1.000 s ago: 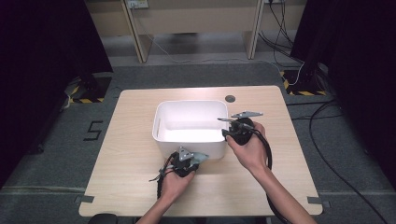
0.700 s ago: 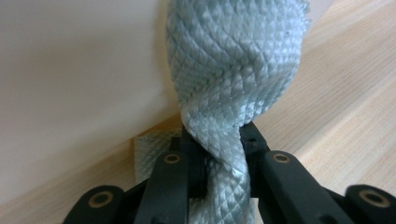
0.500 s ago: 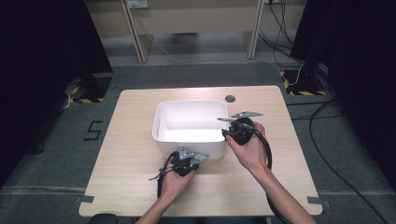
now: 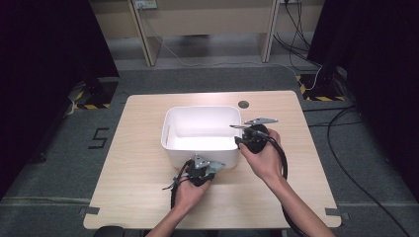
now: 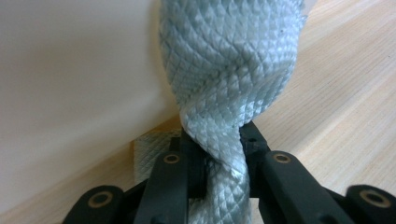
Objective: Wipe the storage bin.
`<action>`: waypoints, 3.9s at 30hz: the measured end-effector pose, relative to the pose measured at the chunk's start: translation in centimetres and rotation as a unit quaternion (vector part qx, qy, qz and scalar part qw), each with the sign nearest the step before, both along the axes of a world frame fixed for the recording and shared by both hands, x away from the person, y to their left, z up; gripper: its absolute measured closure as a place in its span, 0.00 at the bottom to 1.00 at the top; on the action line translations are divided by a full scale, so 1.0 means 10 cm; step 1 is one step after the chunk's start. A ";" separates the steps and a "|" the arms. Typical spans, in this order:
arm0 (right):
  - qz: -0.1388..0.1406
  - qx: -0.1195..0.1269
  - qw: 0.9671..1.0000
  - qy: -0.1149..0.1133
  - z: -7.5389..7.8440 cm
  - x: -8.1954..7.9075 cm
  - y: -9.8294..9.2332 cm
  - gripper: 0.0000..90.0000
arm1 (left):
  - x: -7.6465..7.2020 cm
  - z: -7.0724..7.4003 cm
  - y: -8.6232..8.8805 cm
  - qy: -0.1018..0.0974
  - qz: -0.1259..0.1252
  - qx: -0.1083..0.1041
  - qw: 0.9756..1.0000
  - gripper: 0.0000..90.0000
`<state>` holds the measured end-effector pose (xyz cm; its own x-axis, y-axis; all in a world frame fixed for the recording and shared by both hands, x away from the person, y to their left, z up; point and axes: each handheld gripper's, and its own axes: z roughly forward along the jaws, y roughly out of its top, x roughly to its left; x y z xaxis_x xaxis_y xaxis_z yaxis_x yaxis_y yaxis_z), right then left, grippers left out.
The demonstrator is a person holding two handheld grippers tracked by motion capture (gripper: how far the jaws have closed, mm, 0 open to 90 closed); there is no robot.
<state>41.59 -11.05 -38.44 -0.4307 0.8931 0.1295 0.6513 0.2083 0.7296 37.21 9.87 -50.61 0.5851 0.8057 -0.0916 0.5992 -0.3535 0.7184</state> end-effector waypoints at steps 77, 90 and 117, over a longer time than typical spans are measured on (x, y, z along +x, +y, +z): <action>0.000 -0.001 1.000 0.000 0.00 0.00 0.00 0.75 | -0.12 0.56 -0.07 -0.062 -0.009 -0.058 0.996 0.86; 0.000 -0.002 1.000 0.000 0.00 0.00 0.00 0.75 | -0.13 0.57 -0.10 -0.065 -0.011 -0.059 0.996 0.86; 0.001 -0.001 1.000 -0.001 0.00 0.00 0.00 0.75 | -0.12 0.46 -0.20 -0.063 -0.011 -0.053 0.997 0.86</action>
